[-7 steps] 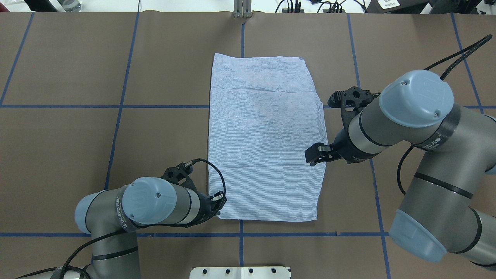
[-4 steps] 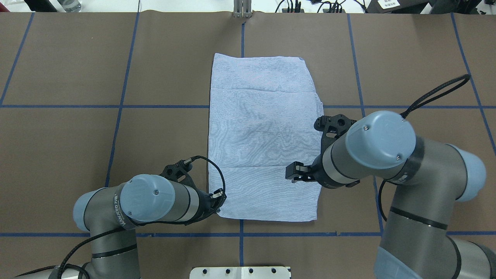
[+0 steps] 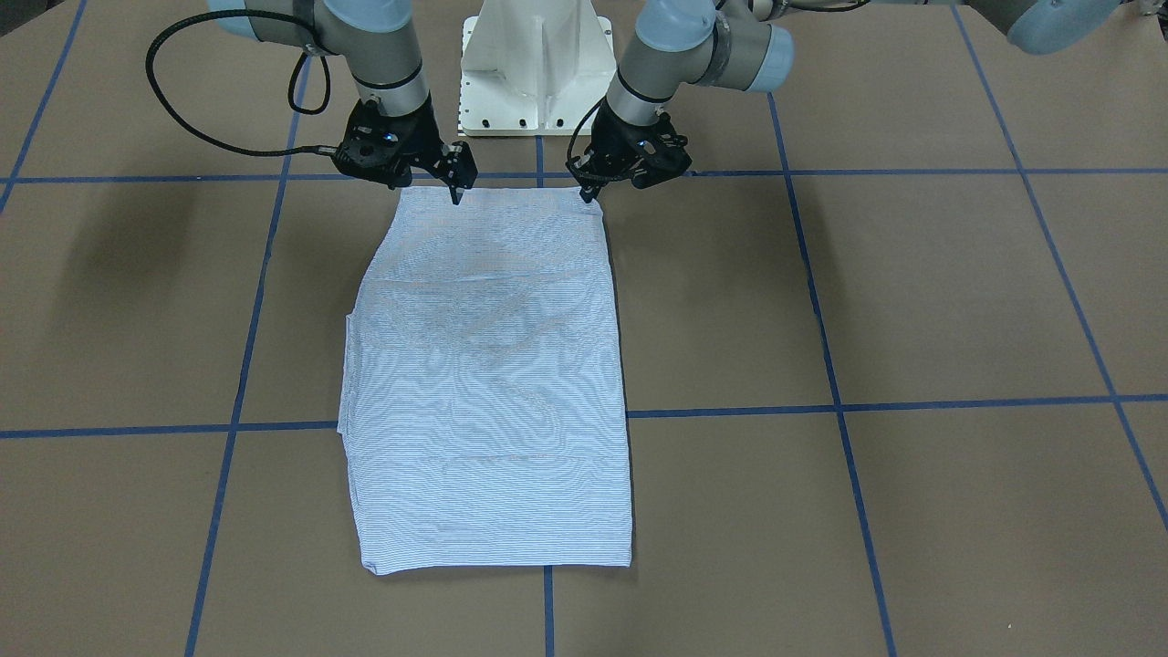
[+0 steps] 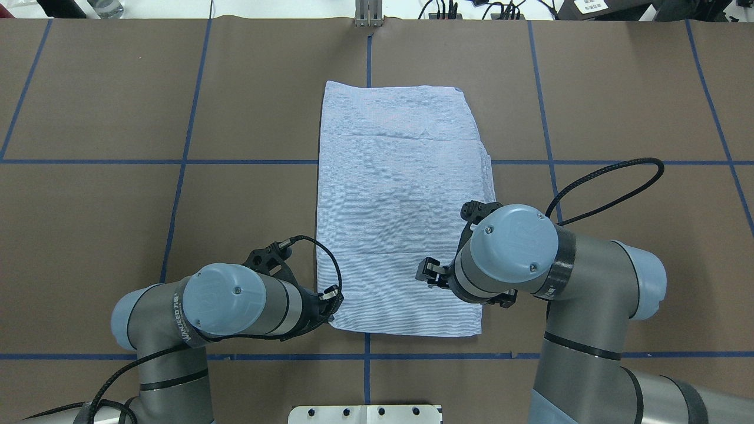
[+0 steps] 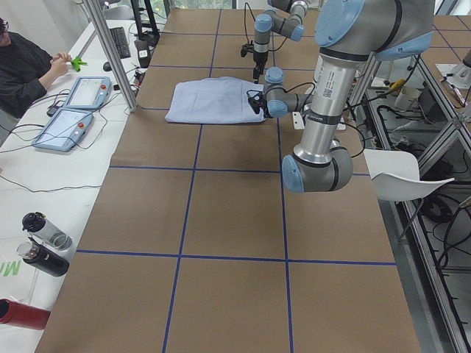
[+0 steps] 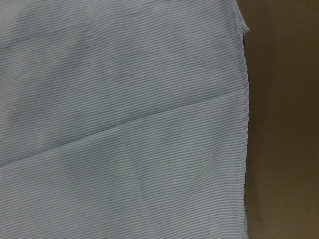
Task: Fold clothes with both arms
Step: 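Close both grippers on the near corners of the shirt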
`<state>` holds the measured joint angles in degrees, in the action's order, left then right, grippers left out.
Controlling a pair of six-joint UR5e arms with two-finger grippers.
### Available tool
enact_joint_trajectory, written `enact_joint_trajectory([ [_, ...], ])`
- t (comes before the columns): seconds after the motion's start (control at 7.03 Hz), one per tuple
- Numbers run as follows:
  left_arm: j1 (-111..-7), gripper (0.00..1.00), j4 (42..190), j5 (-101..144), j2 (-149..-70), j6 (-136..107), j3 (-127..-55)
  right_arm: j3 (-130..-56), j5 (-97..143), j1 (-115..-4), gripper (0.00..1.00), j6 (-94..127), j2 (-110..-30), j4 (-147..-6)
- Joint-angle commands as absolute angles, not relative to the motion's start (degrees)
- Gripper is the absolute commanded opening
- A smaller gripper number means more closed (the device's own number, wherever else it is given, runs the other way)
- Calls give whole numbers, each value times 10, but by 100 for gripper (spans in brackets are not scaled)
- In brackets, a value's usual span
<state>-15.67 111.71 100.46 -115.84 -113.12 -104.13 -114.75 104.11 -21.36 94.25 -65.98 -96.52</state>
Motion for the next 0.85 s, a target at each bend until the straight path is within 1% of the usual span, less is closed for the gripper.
enact_joint_trajectory([
  [0.0,-156,0,1117,1005,-1158,-1131,-1041,-1134,1042,-200,100,975,-665,-964],
  [0.28,-156,0,1118,1005,-1158,-1131,-1041,-1109,1042,-181,100,983,-673,-921],
  [0.71,-156,0,1118,1004,-1158,-1131,-1041,-1107,1042,-172,100,983,-686,-921],
])
